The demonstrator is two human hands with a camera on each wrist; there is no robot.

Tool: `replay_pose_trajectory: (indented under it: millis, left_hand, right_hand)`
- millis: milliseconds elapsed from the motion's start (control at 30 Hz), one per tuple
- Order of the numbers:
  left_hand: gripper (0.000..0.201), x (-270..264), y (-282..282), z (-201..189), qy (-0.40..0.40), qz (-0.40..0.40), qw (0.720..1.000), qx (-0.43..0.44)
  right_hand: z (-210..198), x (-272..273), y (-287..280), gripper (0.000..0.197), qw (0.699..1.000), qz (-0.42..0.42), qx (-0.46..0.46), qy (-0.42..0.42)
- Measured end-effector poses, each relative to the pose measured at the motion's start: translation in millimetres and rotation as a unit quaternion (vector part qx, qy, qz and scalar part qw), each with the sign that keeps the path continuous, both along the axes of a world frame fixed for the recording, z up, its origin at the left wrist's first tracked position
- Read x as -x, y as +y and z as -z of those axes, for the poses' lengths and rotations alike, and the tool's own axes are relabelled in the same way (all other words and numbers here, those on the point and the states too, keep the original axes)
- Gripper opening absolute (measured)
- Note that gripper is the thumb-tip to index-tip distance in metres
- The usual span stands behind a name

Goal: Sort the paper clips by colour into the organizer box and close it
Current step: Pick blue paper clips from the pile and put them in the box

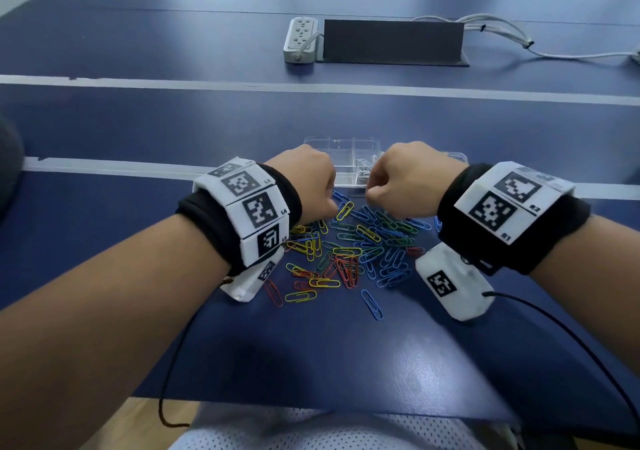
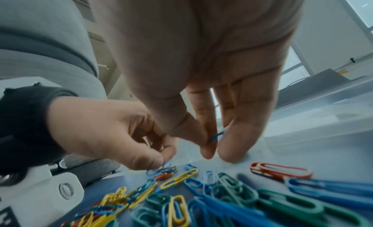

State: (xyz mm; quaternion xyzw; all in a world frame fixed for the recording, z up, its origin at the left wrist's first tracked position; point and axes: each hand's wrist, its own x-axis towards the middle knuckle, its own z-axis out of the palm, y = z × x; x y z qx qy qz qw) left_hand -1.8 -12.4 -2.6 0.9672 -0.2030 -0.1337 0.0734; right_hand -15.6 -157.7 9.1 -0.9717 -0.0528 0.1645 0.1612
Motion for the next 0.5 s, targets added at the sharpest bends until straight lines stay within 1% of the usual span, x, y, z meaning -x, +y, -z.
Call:
replay_pose_trajectory:
  millis: [67, 133, 200, 267, 300, 400, 500]
  left_hand:
    - [0.02, 1, 1, -3, -0.009, -0.013, 1.0, 0.025]
    - [0.021, 1, 2, -7, -0.022, -0.025, 0.997, 0.064]
    - [0.018, 1, 3, -10, -0.023, -0.034, 0.995, 0.095]
    - [0.011, 2, 3, -11, -0.009, -0.041, 0.993, 0.113]
    - [0.011, 3, 3, -10, 0.0, -0.045, 0.992, 0.118]
    - [0.023, 3, 2, -8, 0.017, -0.042, 0.993, 0.11]
    - [0.017, 3, -2, -7, 0.014, -0.026, 0.997, 0.071]
  right_hand:
    - [2, 1, 4, 0.013, 1.0, -0.021, 0.008, -0.017]
    - [5, 2, 9, 0.012, 0.998, -0.047, 0.034, -0.033]
    - [6, 2, 13, 0.013, 0.995, -0.066, 0.066, -0.042]
    - [7, 1, 15, 0.014, 0.994, -0.074, 0.07, -0.037]
    - [7, 1, 15, 0.015, 0.994, -0.078, 0.066, -0.034]
    - [6, 2, 15, 0.017, 0.994, -0.088, 0.066, -0.026]
    - [1, 2, 8, 0.019, 0.998, -0.055, 0.033, 0.004]
